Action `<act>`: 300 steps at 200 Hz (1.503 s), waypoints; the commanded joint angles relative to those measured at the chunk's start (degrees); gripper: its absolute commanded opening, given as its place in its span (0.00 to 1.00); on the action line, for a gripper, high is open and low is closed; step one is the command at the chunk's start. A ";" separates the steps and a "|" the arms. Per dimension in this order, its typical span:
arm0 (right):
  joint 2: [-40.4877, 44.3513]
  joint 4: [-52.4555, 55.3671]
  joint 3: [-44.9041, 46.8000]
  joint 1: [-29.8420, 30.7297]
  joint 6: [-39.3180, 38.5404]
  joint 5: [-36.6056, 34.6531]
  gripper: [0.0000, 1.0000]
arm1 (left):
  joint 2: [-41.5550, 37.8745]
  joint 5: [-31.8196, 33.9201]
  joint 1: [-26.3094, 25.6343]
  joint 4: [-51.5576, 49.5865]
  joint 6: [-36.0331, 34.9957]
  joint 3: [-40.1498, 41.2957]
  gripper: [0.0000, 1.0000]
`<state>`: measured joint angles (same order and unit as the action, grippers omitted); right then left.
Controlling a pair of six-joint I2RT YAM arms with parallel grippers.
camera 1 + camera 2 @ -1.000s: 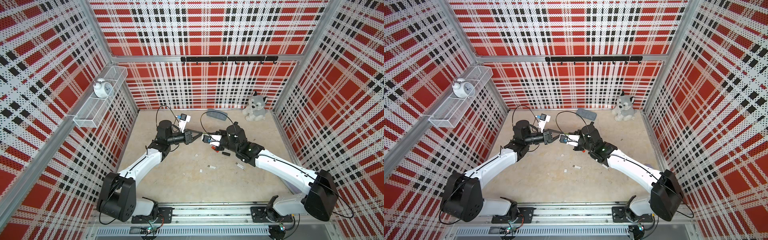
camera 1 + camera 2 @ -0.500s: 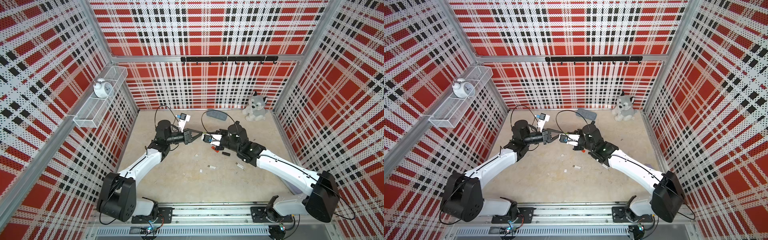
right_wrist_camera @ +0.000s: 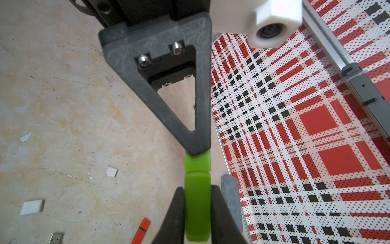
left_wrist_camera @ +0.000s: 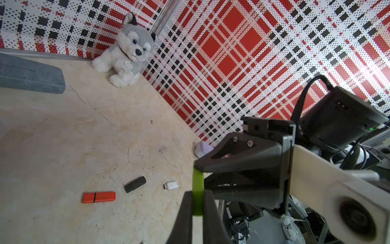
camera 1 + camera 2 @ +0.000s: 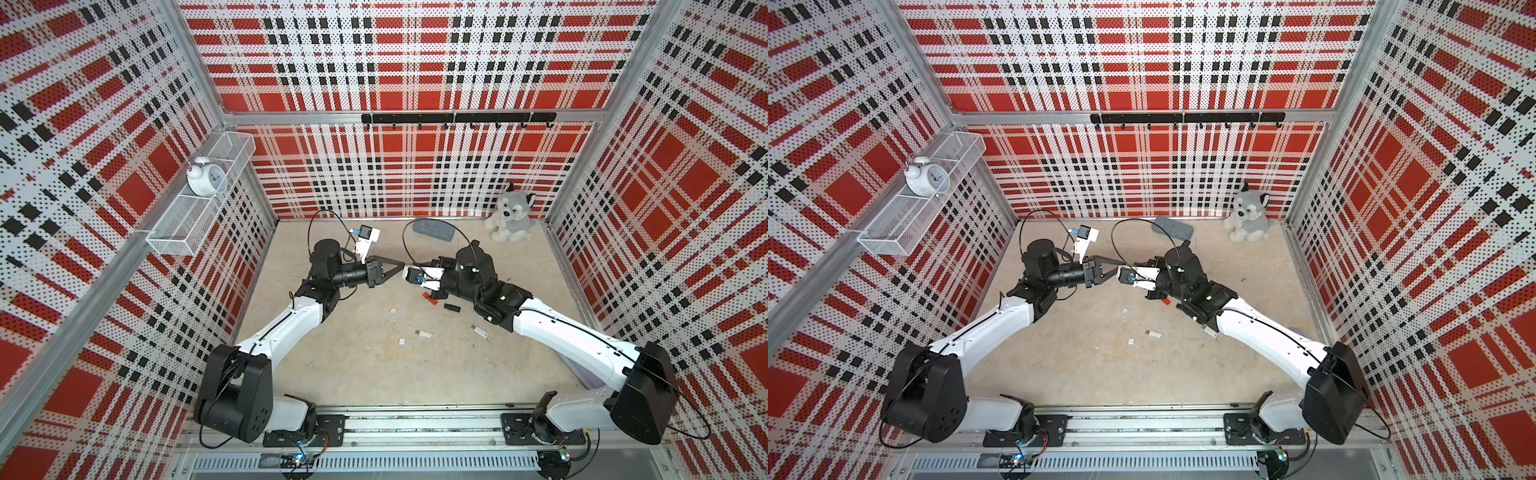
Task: Close the usb drive cover
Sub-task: Close the cover of the USB drive.
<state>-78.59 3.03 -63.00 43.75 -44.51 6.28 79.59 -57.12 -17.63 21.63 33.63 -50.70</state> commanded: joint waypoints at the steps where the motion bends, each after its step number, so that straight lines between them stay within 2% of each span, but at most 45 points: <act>1: -0.78 -8.67 -2.74 2.17 1.53 6.26 0.03 | 1.80 1.10 -3.67 0.26 0.30 -1.23 0.06; 35: -0.87 -6.24 -2.97 2.60 -2.81 7.29 0.02 | 4.12 -2.87 -3.95 0.26 1.94 -2.56 0.07; 69: 0.28 -6.97 -2.24 2.66 -2.07 12.06 0.02 | 4.34 -3.43 -4.16 0.24 1.65 -3.07 0.07; 113: 0.48 -3.75 -3.22 2.48 -3.39 12.29 0.01 | 4.55 -6.46 -4.03 0.13 1.88 -2.77 0.08; 228: 0.03 -6.98 -3.77 1.92 2.58 15.50 0.01 | 4.87 -6.95 -4.97 0.02 1.44 -4.77 0.06; 246: -1.25 -4.25 -4.92 1.96 0.23 13.46 0.01 | 5.05 -7.06 -5.03 -0.07 1.68 -4.82 0.07; 268: -2.22 -3.84 -5.70 2.48 -0.93 14.17 0.01 | 5.55 -8.08 -5.40 -0.02 2.11 -5.42 0.06; 290: -1.90 -3.51 -4.93 2.57 -1.53 11.89 0.00 | 4.66 -5.96 -4.92 -0.09 1.73 -4.83 0.07; 300: -1.34 -3.55 -4.12 2.51 -1.54 9.76 0.00 | 4.39 -5.12 -3.96 -0.57 1.92 -4.70 0.10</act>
<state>-79.44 7.07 -65.95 42.68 -44.93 6.42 83.53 -59.70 -18.31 21.32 35.53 -54.52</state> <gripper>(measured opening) 0.200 0.101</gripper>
